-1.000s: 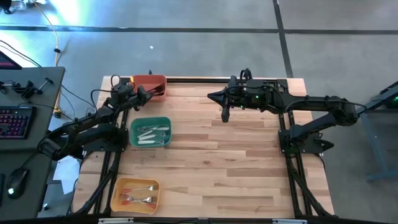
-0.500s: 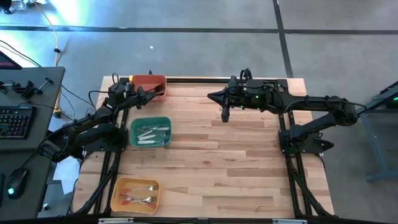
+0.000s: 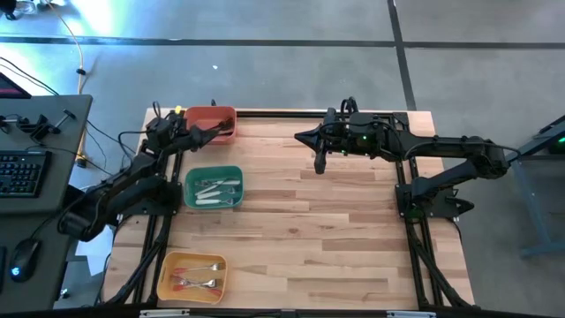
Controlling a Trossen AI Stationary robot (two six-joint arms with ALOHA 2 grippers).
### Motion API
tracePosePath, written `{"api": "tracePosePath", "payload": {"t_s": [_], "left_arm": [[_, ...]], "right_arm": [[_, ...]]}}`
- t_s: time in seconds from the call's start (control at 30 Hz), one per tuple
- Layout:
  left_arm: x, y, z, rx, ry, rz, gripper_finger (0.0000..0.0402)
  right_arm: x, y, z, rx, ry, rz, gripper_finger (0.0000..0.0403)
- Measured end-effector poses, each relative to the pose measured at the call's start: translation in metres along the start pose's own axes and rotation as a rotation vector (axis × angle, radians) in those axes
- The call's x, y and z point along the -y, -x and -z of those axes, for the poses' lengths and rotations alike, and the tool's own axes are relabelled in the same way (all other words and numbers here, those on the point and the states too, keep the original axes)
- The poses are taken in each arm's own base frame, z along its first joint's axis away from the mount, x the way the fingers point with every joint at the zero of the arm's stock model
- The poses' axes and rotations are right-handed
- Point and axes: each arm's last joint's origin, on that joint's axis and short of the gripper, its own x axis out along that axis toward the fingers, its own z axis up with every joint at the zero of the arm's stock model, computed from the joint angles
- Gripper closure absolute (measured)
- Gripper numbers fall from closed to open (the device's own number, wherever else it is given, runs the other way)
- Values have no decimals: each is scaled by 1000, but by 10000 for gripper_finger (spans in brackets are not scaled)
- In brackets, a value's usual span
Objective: Sort silverware by color (type)
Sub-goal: Return to Home Position
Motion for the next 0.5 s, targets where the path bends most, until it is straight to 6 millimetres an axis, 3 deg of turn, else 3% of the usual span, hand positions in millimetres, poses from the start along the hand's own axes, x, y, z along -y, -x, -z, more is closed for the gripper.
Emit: {"api": "tracePosePath", "payload": {"t_s": [0.5], "left_arm": [[26, 0, 19, -82, -287, 170, 273]], "right_arm": [[1, 0, 3, -30, 10, 5, 403]]}}
